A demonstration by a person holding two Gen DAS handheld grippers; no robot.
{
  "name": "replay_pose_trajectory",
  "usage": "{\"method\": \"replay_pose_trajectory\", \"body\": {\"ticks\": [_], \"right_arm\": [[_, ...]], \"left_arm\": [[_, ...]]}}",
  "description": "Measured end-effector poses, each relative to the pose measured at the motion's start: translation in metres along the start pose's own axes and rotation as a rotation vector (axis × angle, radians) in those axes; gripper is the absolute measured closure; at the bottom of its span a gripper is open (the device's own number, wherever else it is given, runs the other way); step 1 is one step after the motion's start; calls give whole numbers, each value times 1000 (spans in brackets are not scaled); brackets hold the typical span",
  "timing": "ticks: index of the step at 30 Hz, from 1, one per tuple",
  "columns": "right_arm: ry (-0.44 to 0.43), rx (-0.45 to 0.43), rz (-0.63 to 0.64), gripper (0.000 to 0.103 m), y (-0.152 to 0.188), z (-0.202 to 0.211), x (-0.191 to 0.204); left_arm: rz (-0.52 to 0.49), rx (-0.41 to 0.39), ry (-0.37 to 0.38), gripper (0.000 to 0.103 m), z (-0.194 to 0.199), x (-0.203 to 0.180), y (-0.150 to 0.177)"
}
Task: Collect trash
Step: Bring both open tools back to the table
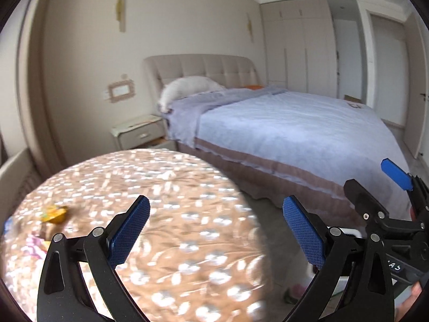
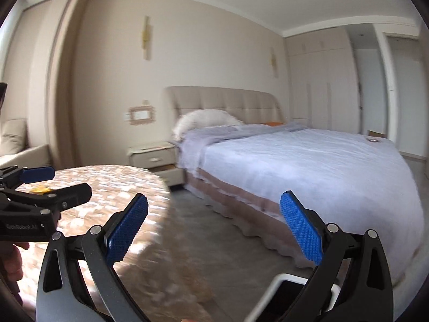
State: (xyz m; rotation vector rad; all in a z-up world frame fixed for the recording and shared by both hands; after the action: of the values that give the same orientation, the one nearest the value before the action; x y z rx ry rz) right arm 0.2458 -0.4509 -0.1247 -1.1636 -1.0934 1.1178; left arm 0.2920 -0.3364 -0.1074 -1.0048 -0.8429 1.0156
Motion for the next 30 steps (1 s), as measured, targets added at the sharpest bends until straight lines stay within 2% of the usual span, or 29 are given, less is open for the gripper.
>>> {"method": "replay_pose_trajectory", "body": {"ticks": [10,19,30], "right_arm": [[-229,-30,38,5,-31,-5,114],[-411,-40,102,5,-49,5,237],[-579,27,107,5,-55,-19,357]], "left_arm": [[100,-38,-187,5,52,126,-2],[187,-39,-402,5,89,242,9],[306,6,-578,5,111,362,31]]}}
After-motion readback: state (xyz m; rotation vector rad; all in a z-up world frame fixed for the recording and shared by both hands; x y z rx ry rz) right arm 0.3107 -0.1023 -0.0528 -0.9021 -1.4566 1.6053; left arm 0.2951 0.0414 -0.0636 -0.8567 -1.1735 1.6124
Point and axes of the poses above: each gripper's, at about its wrist camera, not at the fingertips, and z roughly against the way its jaws point, x to its left, y to its underside, the point moved 6 cm from there along -z, roughly the way its jaws point, and after that the axes turned 7 degrees about -x, right-handed, at the moved point
